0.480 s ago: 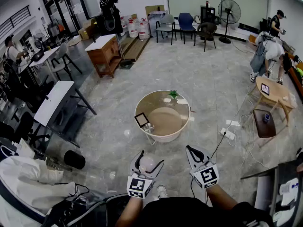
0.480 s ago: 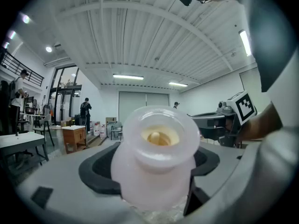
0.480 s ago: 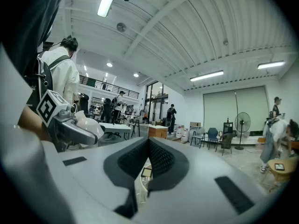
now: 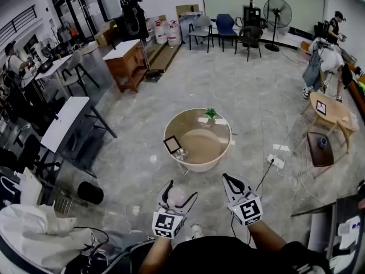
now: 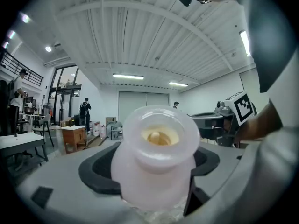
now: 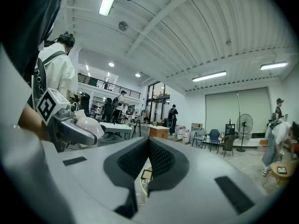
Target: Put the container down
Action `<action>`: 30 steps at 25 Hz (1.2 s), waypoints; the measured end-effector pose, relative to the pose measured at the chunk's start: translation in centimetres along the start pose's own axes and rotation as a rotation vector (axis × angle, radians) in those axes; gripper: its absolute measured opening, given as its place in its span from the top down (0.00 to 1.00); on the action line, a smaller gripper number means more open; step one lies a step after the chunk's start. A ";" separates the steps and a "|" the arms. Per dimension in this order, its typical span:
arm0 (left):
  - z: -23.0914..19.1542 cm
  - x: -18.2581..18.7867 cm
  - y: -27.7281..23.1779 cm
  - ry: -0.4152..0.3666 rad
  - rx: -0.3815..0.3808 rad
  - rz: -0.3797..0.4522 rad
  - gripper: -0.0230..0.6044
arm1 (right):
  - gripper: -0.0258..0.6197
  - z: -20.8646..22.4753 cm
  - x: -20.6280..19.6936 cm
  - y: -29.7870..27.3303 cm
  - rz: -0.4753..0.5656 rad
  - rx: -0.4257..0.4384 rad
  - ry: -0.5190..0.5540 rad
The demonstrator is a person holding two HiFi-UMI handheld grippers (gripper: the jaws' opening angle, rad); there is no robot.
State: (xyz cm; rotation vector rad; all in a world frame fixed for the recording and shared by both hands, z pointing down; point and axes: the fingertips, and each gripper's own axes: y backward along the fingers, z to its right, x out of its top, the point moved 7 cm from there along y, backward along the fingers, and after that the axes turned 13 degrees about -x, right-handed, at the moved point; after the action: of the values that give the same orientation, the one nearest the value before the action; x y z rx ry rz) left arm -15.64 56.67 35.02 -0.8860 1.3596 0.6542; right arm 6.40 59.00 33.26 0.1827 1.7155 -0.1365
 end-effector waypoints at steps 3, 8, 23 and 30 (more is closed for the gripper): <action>-0.7 -0.2 -0.3 0.003 -0.006 0.003 0.31 | 0.96 -0.4 -0.3 -0.8 -0.004 0.009 0.008; -2.8 -0.6 0.2 0.010 -0.015 0.006 0.30 | 0.96 -1.7 0.0 -2.3 0.004 0.000 0.000; -10.6 -1.7 -0.7 0.008 -0.070 -0.009 0.31 | 0.96 -3.4 -0.5 -8.0 0.031 -0.139 -0.001; -13.7 -2.5 -2.5 0.054 -0.057 -0.013 0.31 | 0.96 -3.2 -2.2 -11.5 -0.051 -0.112 -0.019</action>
State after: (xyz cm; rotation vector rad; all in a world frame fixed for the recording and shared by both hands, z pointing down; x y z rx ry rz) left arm -21.32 44.08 38.08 -0.9640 1.3883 0.6658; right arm 1.37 48.28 35.76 0.0551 1.7044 -0.0790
